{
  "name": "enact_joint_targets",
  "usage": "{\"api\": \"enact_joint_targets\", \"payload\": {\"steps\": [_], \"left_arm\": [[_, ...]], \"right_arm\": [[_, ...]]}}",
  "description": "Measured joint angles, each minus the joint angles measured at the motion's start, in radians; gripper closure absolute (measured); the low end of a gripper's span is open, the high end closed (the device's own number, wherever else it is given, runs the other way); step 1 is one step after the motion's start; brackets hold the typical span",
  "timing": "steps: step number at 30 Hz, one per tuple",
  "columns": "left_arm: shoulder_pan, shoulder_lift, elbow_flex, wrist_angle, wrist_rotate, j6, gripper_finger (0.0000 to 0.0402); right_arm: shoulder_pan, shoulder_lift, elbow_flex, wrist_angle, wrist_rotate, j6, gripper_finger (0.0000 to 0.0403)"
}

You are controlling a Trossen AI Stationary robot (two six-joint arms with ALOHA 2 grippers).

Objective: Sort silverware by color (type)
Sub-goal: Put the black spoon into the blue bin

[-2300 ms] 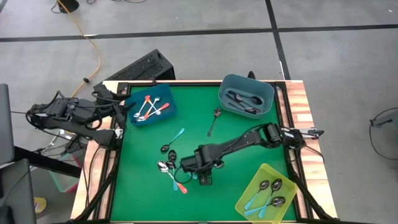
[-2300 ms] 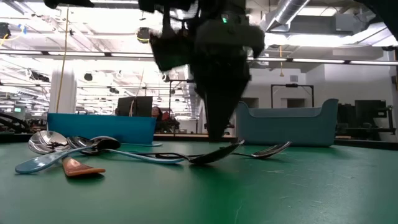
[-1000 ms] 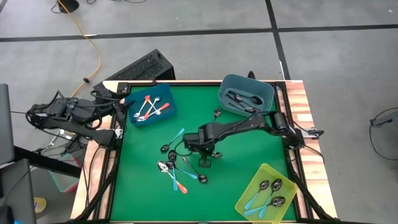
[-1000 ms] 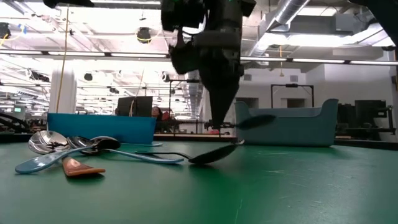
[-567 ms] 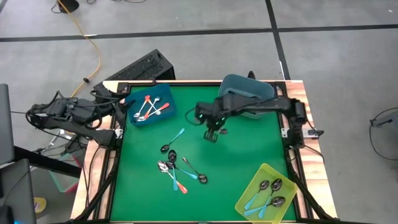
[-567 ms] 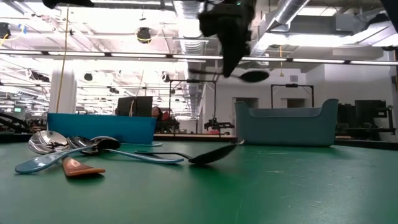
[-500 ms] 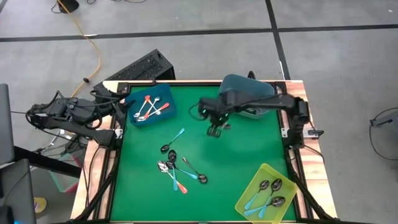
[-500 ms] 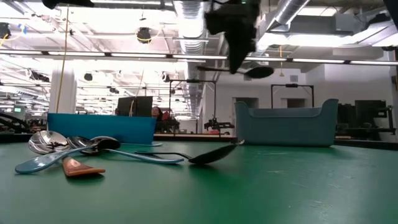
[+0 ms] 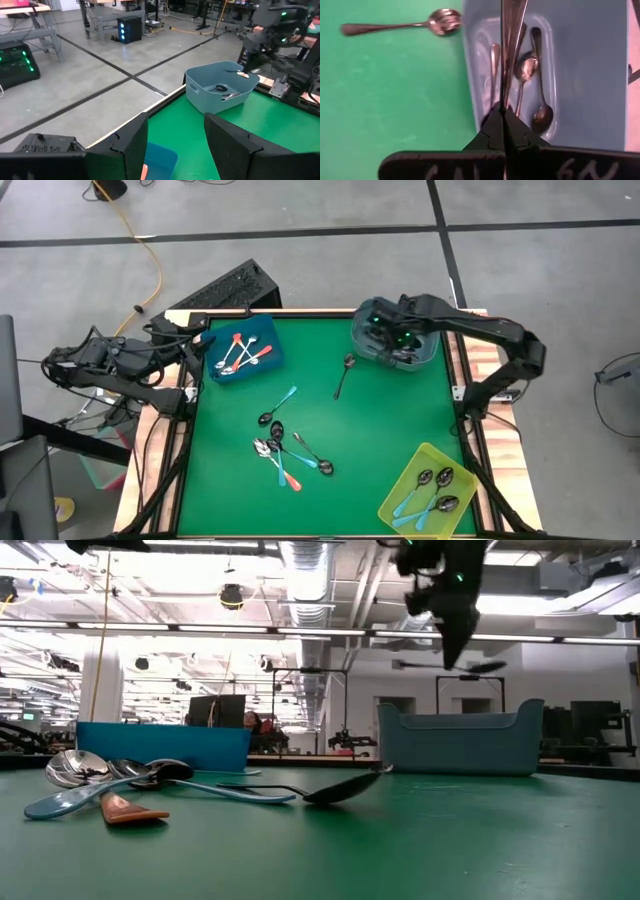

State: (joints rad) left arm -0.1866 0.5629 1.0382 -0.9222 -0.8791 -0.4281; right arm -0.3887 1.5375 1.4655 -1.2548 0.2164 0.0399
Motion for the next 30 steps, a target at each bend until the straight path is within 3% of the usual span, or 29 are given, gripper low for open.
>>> {"api": "enact_joint_targets", "payload": {"steps": [7,11,19,30], "left_arm": [[0.000,0.000,0.000,-0.002,-0.003,-0.004,0.0223],[0.000,0.007,0.000,-0.002,-0.059,-0.005,0.0223],[0.000,0.029,0.000,-0.005,-0.112,-0.038,0.0223],[0.000,0.061,0.000,-0.008,-0.128,-0.055,0.0223]], "right_arm": [[-0.145,-0.103,-0.257,0.244,-0.008,-0.049,0.0403],[-0.215,-0.103,-0.352,0.378,-0.010,-0.075,0.0403],[-0.300,-0.011,-0.389,0.510,-0.017,-0.094,0.0403],[-0.292,0.107,-0.389,0.542,-0.038,-0.093,0.0389]]}}
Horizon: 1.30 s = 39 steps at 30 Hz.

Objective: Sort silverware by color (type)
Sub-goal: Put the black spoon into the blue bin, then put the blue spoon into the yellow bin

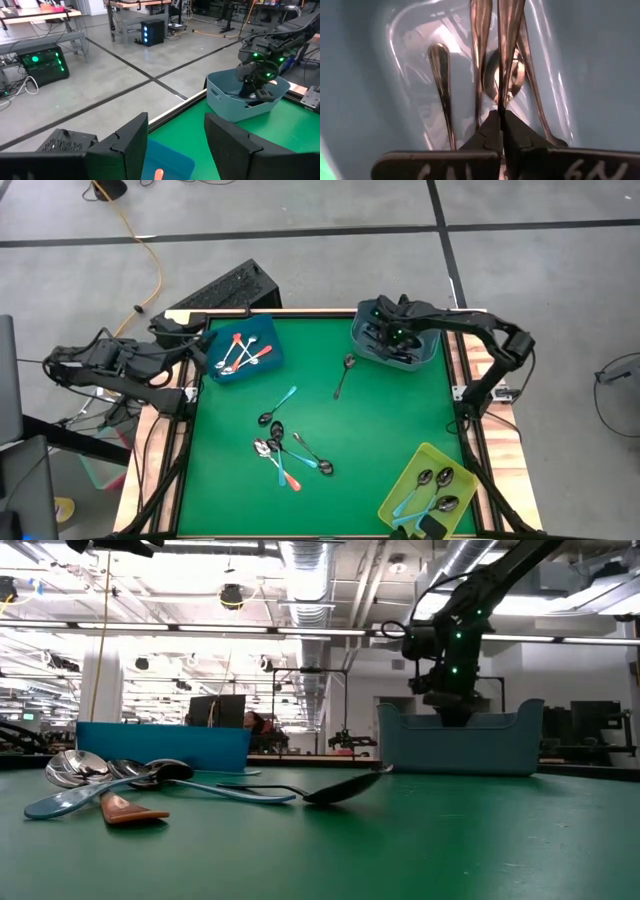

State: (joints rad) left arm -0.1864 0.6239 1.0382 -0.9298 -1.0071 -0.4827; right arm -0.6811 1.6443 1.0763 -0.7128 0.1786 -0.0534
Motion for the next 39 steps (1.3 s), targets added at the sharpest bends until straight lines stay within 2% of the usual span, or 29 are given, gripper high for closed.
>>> {"api": "enact_joint_targets", "payload": {"steps": [10,17,23,28,31,39], "left_arm": [[0.000,0.005,0.000,-0.001,-0.002,0.001,0.0223],[0.000,0.005,0.000,-0.001,-0.002,0.001,0.0223],[0.000,0.005,0.000,0.000,-0.002,-0.013,0.0223],[0.000,0.005,0.000,0.000,0.002,-0.052,0.0223],[0.000,0.005,0.000,0.001,0.045,-0.075,0.0223],[0.000,0.012,0.000,0.011,0.264,-0.113,0.0223]], "right_arm": [[0.000,0.010,0.001,0.011,0.000,0.002,0.0340],[0.000,0.010,0.001,0.011,-0.029,-0.008,0.0325],[0.000,-0.022,0.030,0.006,-0.122,-0.008,0.0324],[0.013,-0.069,0.111,0.003,-0.172,-0.012,0.0324],[0.025,-0.095,0.175,0.002,-0.202,-0.049,0.0324],[0.106,-0.180,0.334,-0.023,-0.209,-0.044,0.0324]]}}
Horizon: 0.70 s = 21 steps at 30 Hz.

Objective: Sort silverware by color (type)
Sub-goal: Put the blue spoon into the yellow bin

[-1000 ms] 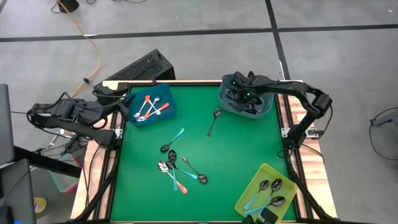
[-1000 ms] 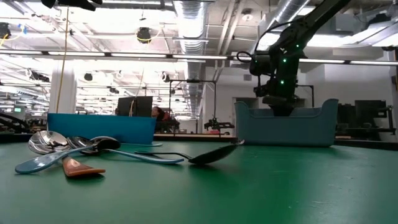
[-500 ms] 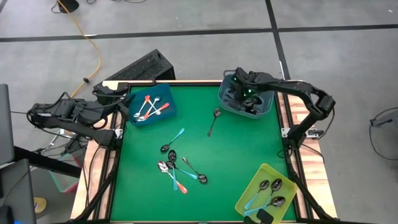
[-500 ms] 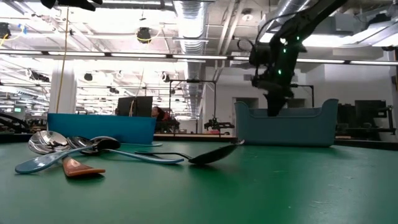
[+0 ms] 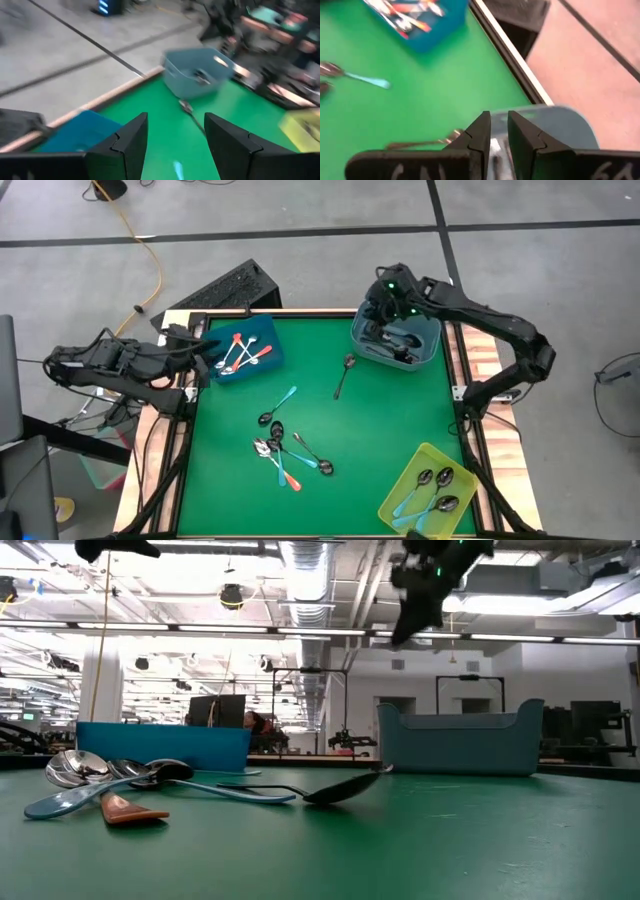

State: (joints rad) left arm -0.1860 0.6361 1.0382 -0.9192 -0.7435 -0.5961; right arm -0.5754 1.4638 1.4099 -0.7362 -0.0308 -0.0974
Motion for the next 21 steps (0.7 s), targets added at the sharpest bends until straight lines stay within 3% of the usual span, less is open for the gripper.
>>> {"api": "enact_joint_targets", "payload": {"steps": [6,13,21], "left_arm": [[0.000,0.033,0.000,-0.003,0.252,0.058,0.0223],[-0.001,0.093,0.000,-0.007,0.491,0.156,0.0223],[-0.001,0.193,0.000,-0.007,0.650,0.353,0.0223]], "right_arm": [[0.114,-0.091,0.054,-0.032,-0.028,0.086,0.0323],[0.292,-0.159,0.055,-0.133,-0.027,0.318,0.0323],[0.573,-0.132,0.050,-0.191,-0.014,0.519,0.0323]]}}
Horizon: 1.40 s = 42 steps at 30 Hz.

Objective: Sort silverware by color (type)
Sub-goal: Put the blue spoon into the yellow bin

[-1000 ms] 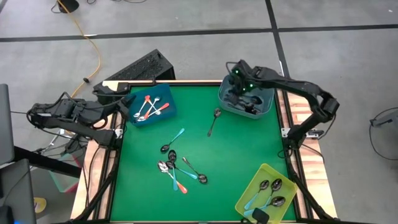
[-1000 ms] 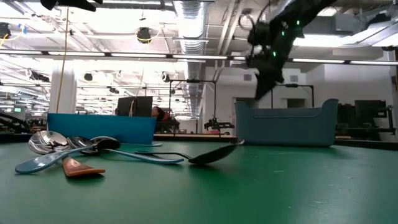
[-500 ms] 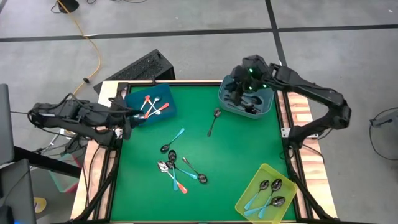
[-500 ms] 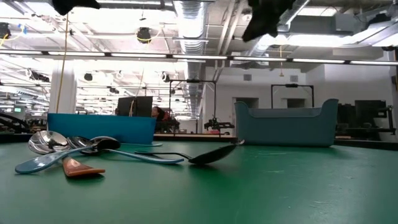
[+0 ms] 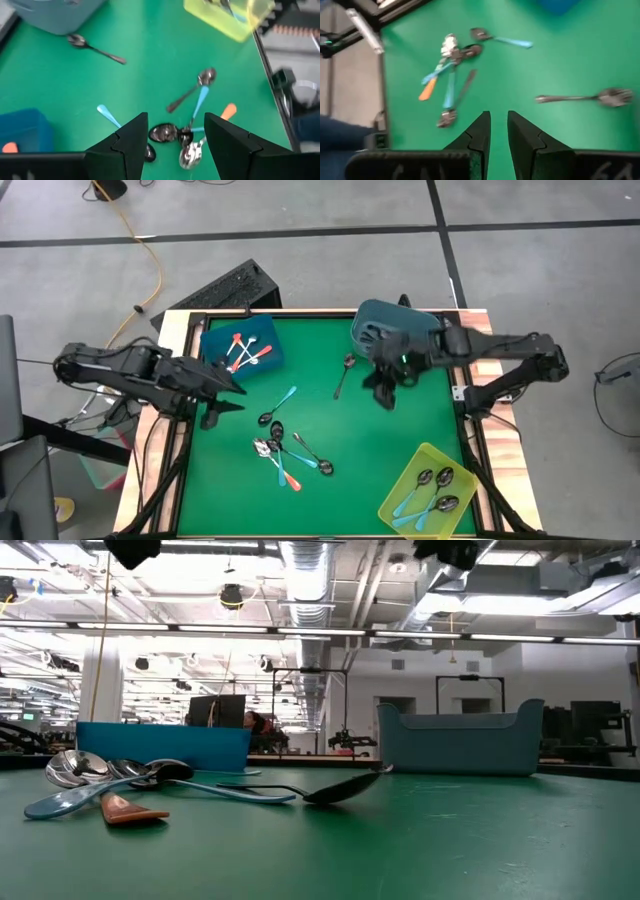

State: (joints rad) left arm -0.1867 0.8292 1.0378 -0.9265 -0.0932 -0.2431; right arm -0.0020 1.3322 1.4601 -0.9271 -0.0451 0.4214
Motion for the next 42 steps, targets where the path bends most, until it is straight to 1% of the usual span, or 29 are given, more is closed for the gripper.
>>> {"api": "enact_joint_targets", "payload": {"steps": [2,4,6,9,11,14,16,19,23,26,28,33,37,39,42], "left_arm": [[0.000,0.028,0.000,-0.006,0.023,0.044,0.0223],[0.000,0.051,0.000,-0.016,0.025,0.061,0.0223],[0.000,0.078,0.000,-0.028,-0.004,0.038,0.0223],[0.000,0.116,0.000,-0.087,-0.041,-0.009,0.0223],[0.000,0.137,0.000,-0.128,-0.045,-0.040,0.0223],[-0.004,0.169,0.000,-0.154,-0.047,-0.103,0.0223],[-0.014,0.186,0.000,-0.152,-0.049,-0.153,0.0223],[-0.043,0.211,0.000,-0.143,-0.053,-0.222,0.0223],[-0.090,0.247,0.000,-0.082,-0.103,-0.318,0.0223],[-0.124,0.282,0.000,-0.022,-0.137,-0.330,0.0223],[-0.139,0.311,0.000,0.023,-0.153,-0.313,0.0223],[-0.162,0.406,0.000,0.120,-0.155,-0.257,0.0223],[-0.178,0.501,0.000,0.169,-0.154,-0.151,0.0223],[-0.188,0.548,0.000,0.211,-0.138,-0.080,0.0223],[-0.208,0.618,0.000,0.281,-0.067,0.038,0.0223]], "right_arm": [[0.086,0.006,-0.022,0.026,0.038,0.078,0.0323],[0.173,0.016,-0.039,0.037,0.112,0.158,0.0323],[0.260,0.025,-0.062,0.017,0.198,0.245,0.0323],[0.364,0.046,-0.083,0.039,0.307,0.368,0.0323],[0.423,0.065,-0.099,0.010,0.348,0.420,0.0323],[0.469,0.099,-0.099,0.017,0.375,0.443,0.0323],[0.488,0.116,-0.099,-0.008,0.386,0.439,0.0323],[0.508,0.144,-0.098,0.001,0.387,0.402,0.0323],[0.519,0.164,-0.099,-0.010,0.381,0.351,0.0323],[0.519,0.161,-0.099,-0.011,0.367,0.325,0.0323],[0.519,0.163,-0.099,-0.012,0.366,0.310,0.0323],[0.519,0.162,-0.099,-0.017,0.365,0.287,0.0323],[0.519,0.162,-0.099,-0.013,0.364,0.286,0.0324],[0.526,0.162,-0.099,-0.012,0.364,0.286,0.0324],[0.539,0.162,-0.099,-0.012,0.365,0.286,0.0324]]}}
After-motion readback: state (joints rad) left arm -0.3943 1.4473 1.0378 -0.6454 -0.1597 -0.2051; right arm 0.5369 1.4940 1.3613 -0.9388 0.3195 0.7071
